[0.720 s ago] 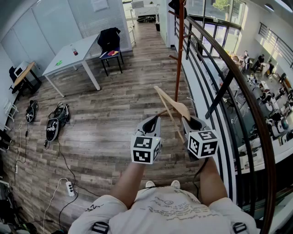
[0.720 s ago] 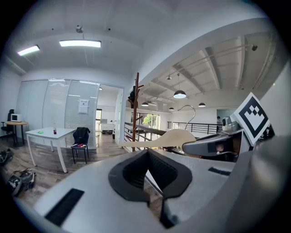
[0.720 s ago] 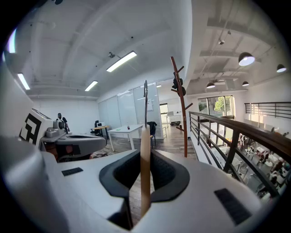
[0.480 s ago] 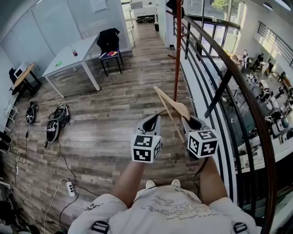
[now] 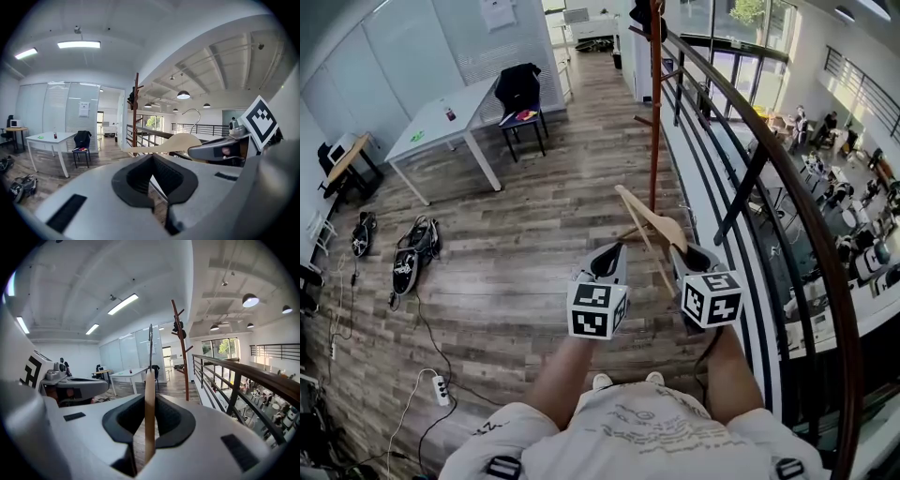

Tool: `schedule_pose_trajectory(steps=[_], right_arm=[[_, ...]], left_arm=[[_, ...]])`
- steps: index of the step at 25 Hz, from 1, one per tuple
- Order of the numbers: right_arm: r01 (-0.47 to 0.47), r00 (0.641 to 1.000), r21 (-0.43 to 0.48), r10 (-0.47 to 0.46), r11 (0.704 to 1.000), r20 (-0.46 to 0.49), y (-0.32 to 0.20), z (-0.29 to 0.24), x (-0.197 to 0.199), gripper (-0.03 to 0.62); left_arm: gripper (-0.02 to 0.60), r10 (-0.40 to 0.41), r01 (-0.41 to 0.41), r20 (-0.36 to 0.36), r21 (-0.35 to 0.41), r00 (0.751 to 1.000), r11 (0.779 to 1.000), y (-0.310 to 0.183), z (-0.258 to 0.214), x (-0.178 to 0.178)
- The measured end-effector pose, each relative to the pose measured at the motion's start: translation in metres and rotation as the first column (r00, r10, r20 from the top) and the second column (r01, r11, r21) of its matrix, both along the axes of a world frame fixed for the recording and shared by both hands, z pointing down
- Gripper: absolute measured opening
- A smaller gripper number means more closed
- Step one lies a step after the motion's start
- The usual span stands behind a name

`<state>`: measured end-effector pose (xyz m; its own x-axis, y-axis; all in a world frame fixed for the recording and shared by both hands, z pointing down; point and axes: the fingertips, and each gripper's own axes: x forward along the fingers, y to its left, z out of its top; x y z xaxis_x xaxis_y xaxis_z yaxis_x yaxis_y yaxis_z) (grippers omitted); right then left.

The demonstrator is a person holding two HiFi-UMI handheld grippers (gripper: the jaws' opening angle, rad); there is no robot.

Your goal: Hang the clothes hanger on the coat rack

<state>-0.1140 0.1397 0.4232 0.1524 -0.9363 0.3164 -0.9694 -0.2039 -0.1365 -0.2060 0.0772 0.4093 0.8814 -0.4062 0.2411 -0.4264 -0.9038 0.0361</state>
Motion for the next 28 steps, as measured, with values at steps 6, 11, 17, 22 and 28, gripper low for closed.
schedule_pose_trajectory(steps=[6, 11, 17, 22, 28], right_arm=[[0.011, 1.0, 0.003, -0.011, 1.0, 0.002, 0.011, 0.001, 0.024, 0.052], [0.034, 0.999, 0.012, -0.034, 0.999, -0.012, 0.021, -0.006, 0.049, 0.052], [0.077, 0.997, 0.013, -0.077, 0.997, -0.026, 0.031, 0.002, 0.059, 0.052], [0.114, 0.993, 0.014, -0.114, 0.993, -0.025, 0.029, 0.002, 0.064, 0.052], [0.121, 0.992, 0.019, -0.12, 0.992, -0.028, 0.013, 0.008, 0.075, 0.052]], left_arm=[[0.003, -0.012, 0.012, 0.009, -0.005, 1.0, 1.0, 0.01, 0.003, 0.022], [0.003, -0.026, 0.026, 0.005, 0.001, 1.0, 1.0, 0.022, -0.002, 0.047], [0.003, -0.051, 0.051, -0.015, -0.006, 0.999, 0.999, 0.038, 0.007, 0.055], [0.003, -0.061, 0.061, -0.004, -0.019, 0.998, 0.998, 0.038, 0.012, 0.064], [0.003, -0.052, 0.051, -0.004, -0.028, 0.999, 0.998, 0.025, 0.02, 0.079]])
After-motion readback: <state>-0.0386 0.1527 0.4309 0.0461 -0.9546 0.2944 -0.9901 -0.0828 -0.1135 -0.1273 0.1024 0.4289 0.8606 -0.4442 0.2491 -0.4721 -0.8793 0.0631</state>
